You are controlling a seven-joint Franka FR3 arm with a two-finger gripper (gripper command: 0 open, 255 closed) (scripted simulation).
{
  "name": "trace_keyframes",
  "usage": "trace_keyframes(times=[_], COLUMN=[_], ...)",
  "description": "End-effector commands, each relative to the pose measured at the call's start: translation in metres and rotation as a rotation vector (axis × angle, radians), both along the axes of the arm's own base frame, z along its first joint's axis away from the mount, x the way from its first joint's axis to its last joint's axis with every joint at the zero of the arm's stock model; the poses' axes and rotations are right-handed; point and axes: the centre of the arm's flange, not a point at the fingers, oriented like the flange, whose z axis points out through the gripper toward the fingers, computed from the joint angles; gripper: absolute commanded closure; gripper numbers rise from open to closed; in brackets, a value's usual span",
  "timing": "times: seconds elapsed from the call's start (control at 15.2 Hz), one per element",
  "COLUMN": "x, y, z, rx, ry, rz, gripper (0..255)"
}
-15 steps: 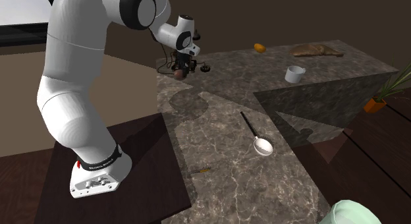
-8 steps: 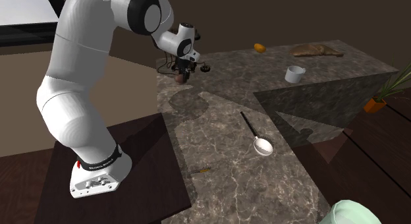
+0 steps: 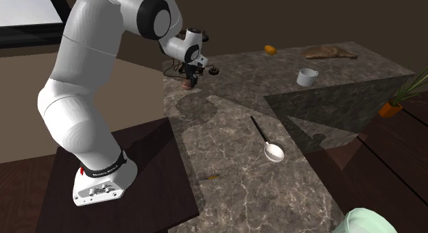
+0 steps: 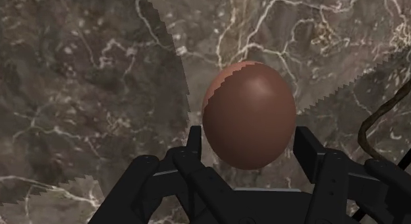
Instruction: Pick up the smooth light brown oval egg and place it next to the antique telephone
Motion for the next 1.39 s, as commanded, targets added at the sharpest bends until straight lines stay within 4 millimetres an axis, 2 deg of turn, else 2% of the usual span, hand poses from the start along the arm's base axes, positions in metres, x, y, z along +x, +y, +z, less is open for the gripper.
trace_keyframes(times=[0.0, 0.13, 0.2, 0.53, 0.79, 1.32], x=[0.0, 0.0, 0.002, 0.0, 0.006, 0.006], y=[-0.003, -0.003, -0.002, -0.003, -0.012, -0.012], z=[-0.006, -0.006, -0.007, -0.006, 0.043, 0.043], rx=[-0.008, -0.008, -0.008, -0.008, -0.008, -0.008], ry=[0.007, 0.007, 0.007, 0.007, 0.007, 0.007], rz=[-0.003, -0.003, -0.003, -0.003, -0.003, -0.003], gripper=[255, 255, 0, 0, 0, 0])
